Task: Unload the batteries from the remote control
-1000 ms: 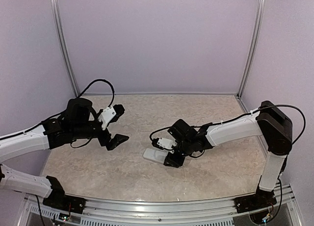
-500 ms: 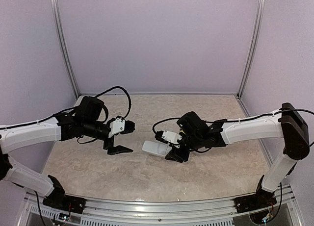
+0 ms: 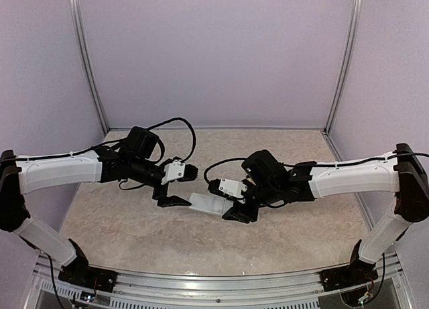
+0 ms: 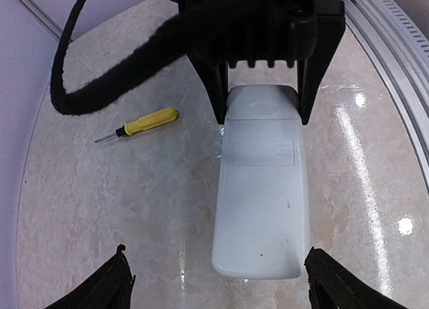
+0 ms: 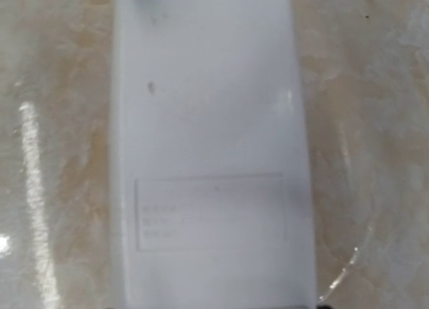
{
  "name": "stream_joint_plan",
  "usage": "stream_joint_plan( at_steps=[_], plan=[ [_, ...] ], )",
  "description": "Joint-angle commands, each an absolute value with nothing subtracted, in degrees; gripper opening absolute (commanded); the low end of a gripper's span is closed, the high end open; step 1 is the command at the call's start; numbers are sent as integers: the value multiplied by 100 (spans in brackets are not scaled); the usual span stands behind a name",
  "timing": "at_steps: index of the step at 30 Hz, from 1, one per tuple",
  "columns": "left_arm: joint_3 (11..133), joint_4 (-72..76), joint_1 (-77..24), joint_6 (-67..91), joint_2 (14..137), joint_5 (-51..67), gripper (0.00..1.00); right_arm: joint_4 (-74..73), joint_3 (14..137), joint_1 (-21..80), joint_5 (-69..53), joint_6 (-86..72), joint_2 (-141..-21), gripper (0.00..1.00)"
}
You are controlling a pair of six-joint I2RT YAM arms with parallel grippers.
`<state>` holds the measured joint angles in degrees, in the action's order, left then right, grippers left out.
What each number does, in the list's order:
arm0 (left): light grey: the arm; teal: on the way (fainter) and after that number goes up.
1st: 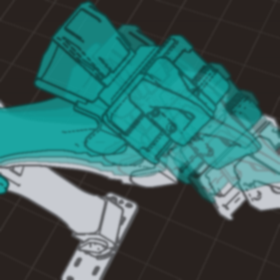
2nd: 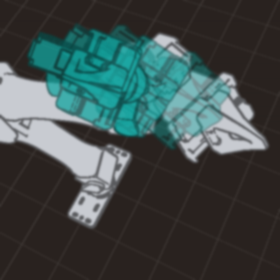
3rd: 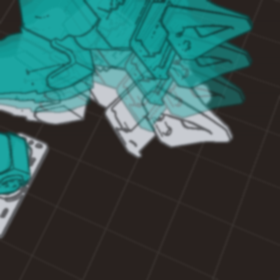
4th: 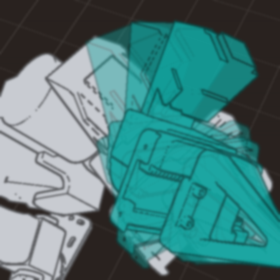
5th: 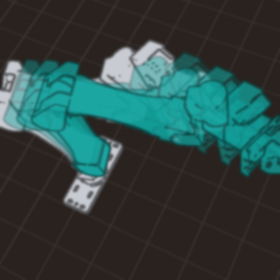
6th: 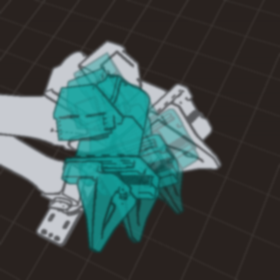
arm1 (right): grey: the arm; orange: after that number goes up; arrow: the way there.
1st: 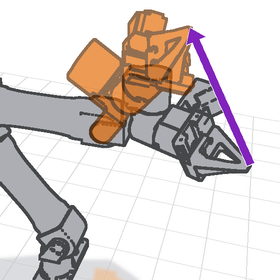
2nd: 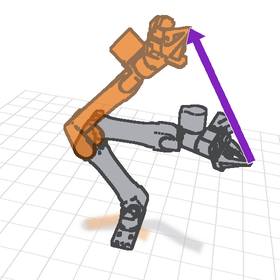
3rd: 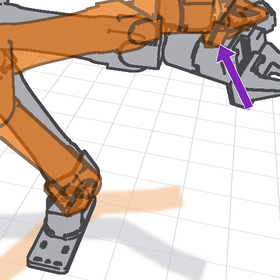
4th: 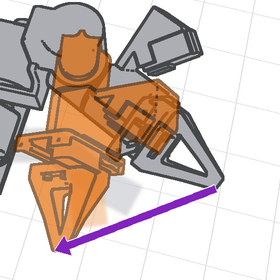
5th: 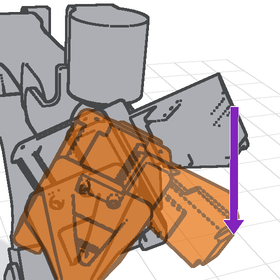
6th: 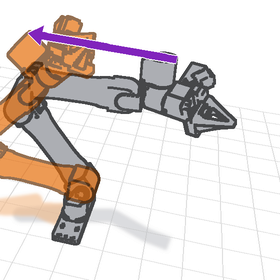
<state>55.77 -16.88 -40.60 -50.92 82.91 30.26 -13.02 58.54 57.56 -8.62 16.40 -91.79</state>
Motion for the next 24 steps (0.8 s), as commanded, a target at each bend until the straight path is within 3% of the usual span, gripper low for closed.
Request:
stream_joint_plan(
  at_steps=[1,24],
  plan=[
    [5759,-1871,-4087,-5257,8511,3238,87,-1486,6133,5881,-821,1744,-8967,33],
    [5367,-1274,-4060,-5085,8533,3883,84,-1719,6473,5923,-666,1881,-8937,33]
  ],
)
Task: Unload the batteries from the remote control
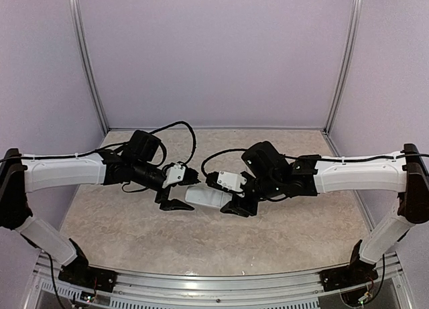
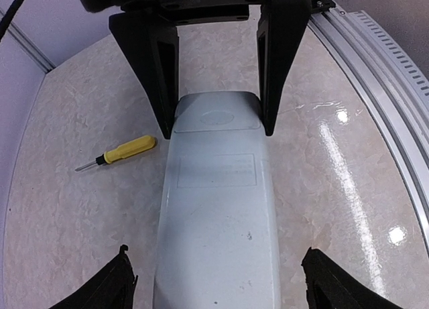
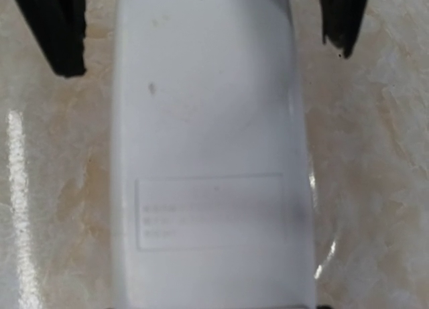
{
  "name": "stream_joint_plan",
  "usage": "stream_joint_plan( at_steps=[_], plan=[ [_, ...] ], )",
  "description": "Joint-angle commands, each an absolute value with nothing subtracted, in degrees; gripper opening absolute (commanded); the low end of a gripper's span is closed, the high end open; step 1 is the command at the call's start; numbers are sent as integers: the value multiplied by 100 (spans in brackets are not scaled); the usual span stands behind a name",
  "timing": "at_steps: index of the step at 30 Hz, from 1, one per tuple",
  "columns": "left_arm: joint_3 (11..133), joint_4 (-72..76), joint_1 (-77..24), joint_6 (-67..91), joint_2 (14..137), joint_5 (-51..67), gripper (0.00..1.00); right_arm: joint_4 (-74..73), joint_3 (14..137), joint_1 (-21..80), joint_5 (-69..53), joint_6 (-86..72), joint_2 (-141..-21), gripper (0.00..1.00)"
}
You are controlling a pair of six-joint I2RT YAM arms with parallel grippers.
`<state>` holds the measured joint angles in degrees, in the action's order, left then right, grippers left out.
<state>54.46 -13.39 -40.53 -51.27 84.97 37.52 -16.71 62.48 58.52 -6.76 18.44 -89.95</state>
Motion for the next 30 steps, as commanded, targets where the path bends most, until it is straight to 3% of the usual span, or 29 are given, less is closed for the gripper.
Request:
stream_joint_plan(
  at_steps=[1,30],
  plan=[
    [5374,-1279,-4058,-5082,8545,3887,84,-1722,6479,5926,-668,1881,-8935,33],
    [5167,-748,-3946,-4880,8391,4239,67,-1471,6409,5969,-778,1780,-8866,32]
  ],
)
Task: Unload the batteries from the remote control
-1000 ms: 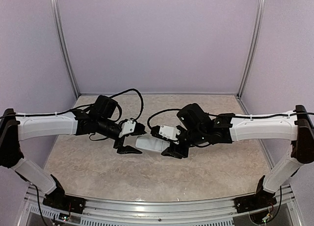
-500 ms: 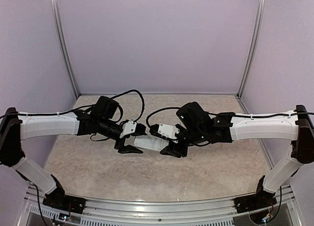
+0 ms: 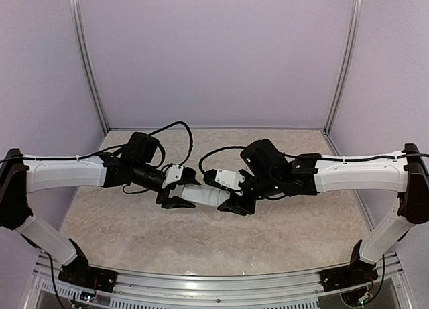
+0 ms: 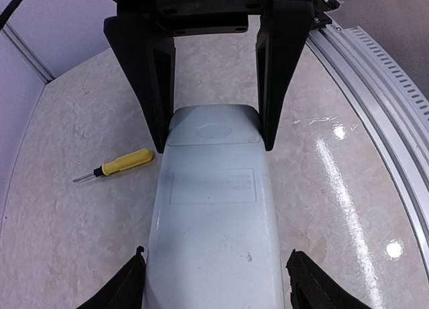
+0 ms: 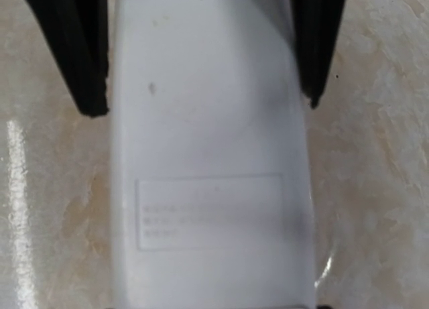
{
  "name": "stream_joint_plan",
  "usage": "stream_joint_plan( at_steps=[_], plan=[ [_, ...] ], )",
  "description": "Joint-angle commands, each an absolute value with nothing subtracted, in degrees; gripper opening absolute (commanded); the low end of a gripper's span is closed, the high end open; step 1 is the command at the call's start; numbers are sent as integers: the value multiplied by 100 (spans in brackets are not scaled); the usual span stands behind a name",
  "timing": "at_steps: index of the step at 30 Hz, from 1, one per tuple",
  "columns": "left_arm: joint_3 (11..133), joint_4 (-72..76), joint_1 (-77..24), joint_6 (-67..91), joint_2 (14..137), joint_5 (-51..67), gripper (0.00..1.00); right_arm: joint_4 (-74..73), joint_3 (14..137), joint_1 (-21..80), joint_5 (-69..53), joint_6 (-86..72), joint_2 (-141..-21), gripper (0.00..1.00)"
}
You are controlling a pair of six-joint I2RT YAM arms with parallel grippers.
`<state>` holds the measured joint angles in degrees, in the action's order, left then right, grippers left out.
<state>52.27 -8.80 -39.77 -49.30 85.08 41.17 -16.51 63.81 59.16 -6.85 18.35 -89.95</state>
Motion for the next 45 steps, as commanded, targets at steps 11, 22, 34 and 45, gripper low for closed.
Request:
stream_joint_plan(
  at_steps=[11,22,34,45],
  plan=[
    [5268,-882,-3936,-4861,8402,4330,35,-1356,6321,5970,-854,1710,-8768,33],
    [5319,-789,-3937,-4520,8182,4202,8,-1418,6356,5975,-310,1277,-8792,80],
    [5276,-465,-3881,-4210,8145,3927,0,-1513,6310,5962,731,806,-8574,100],
    [4902,108,-3757,-4160,7698,3720,0,-1817,6167,5887,894,-63,-7790,100]
  ],
)
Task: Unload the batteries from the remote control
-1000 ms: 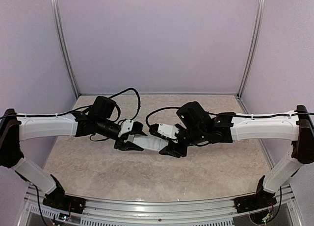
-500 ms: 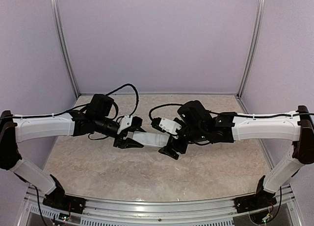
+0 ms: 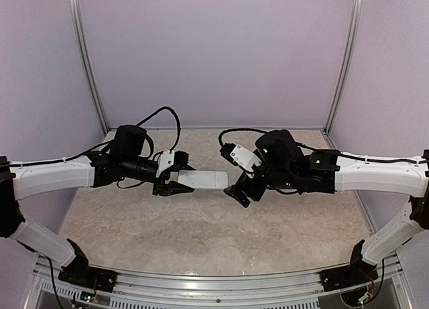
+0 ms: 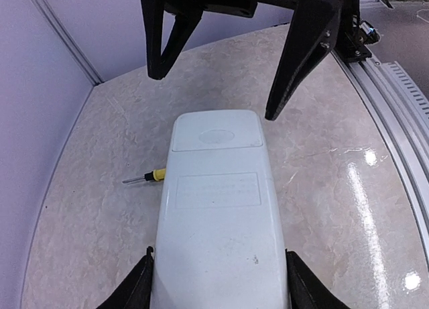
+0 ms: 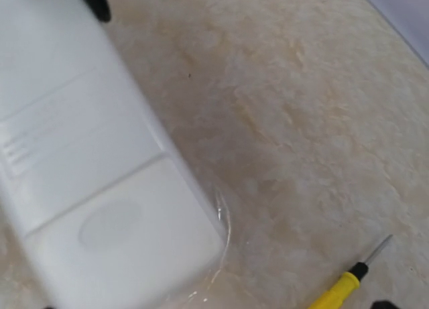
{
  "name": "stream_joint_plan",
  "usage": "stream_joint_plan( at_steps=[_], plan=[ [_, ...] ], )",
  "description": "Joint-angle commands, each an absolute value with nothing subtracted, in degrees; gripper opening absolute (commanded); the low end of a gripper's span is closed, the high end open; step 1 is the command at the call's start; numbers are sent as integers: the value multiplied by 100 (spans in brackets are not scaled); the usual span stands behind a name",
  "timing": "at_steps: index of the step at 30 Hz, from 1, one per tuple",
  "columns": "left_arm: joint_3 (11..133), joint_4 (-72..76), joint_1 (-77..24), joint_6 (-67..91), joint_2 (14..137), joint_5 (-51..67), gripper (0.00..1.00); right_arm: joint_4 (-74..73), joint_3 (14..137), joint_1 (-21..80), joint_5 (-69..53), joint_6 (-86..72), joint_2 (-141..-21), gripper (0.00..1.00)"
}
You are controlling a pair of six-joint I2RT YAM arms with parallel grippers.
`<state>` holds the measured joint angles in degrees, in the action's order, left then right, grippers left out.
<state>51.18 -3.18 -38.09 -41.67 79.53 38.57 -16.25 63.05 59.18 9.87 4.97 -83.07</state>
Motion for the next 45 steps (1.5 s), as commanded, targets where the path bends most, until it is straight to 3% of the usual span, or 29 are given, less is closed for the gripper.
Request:
stream_joint_plan(
  at_steps=[1,6,16,27,34,42,45],
  plan=[
    [4799,362,-3749,-4121,7646,3609,0,-1873,6148,5828,750,-329,-7647,100],
    [4311,1268,-3727,-4104,7325,3361,0,-2255,6253,5286,36,-1360,-7333,100],
    [4965,159,-3853,-4139,7389,3267,0,-2675,6533,4054,-2674,-3033,-7610,100],
    [4896,436,-4293,-3743,7308,3050,0,-2026,6656,4010,-3570,-3938,-7932,93],
    [5133,526,-4359,-3355,7493,3160,0,-1636,6737,4122,-4002,-4103,-8176,83],
    [5291,672,-4395,-3178,7740,3156,0,-792,6725,4215,-4195,-4453,-8439,57],
    [5291,791,-4402,-3130,7798,3173,0,-559,6704,4237,-4227,-4563,-8471,53]
  ],
)
